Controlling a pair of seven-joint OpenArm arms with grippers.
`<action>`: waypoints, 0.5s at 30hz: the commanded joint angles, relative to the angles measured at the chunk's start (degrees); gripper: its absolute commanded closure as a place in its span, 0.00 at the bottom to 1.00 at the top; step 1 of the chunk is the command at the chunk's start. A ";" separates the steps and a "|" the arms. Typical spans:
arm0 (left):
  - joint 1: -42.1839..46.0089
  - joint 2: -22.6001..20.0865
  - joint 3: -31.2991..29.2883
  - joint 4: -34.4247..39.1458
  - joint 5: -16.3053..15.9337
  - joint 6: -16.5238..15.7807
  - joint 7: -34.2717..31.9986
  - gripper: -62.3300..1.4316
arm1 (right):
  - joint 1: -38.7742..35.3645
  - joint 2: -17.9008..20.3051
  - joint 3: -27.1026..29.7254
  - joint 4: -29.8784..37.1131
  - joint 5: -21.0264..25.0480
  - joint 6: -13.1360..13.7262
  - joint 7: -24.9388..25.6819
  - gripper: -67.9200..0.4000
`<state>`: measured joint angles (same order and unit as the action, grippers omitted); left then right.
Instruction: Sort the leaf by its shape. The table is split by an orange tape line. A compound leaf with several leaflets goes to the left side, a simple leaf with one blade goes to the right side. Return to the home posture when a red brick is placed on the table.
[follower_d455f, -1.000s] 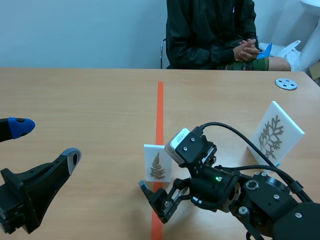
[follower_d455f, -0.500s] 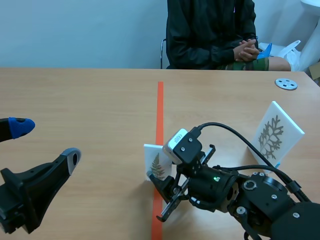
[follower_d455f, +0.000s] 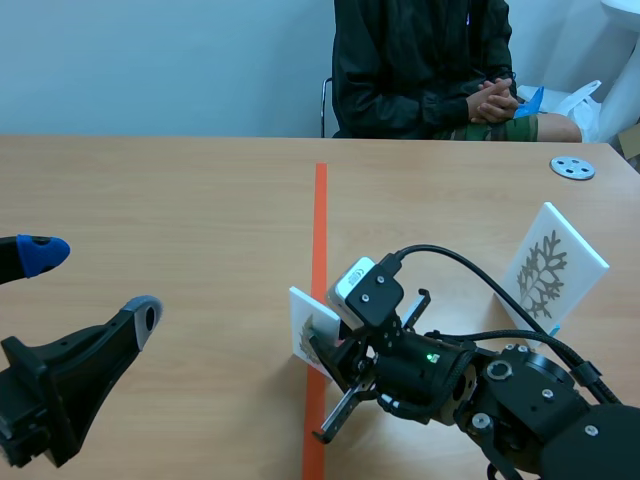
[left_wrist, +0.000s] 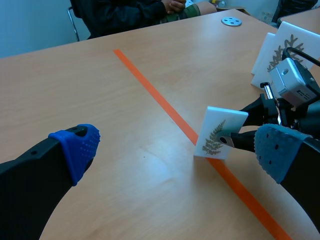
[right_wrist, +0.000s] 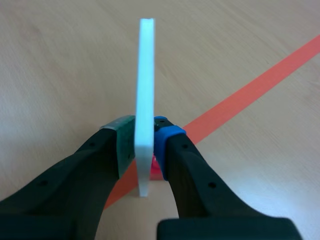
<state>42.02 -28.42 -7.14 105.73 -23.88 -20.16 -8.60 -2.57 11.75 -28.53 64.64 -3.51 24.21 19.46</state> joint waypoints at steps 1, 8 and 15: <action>-0.31 0.13 0.26 0.76 -0.37 -0.11 -0.83 0.00 | 0.63 0.02 -0.02 0.44 0.46 -0.26 1.36 0.94; -0.31 0.13 0.26 0.76 -0.37 -0.11 -0.83 0.00 | 0.31 0.48 0.09 1.86 0.94 1.44 1.95 0.97; -0.31 0.13 0.26 0.76 -0.37 -0.11 -0.81 0.00 | -4.44 1.44 3.43 9.49 1.16 2.43 1.75 0.97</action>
<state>42.02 -28.42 -7.14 105.73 -23.88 -20.16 -8.58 -6.63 12.58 -26.28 72.38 -3.18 26.76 20.53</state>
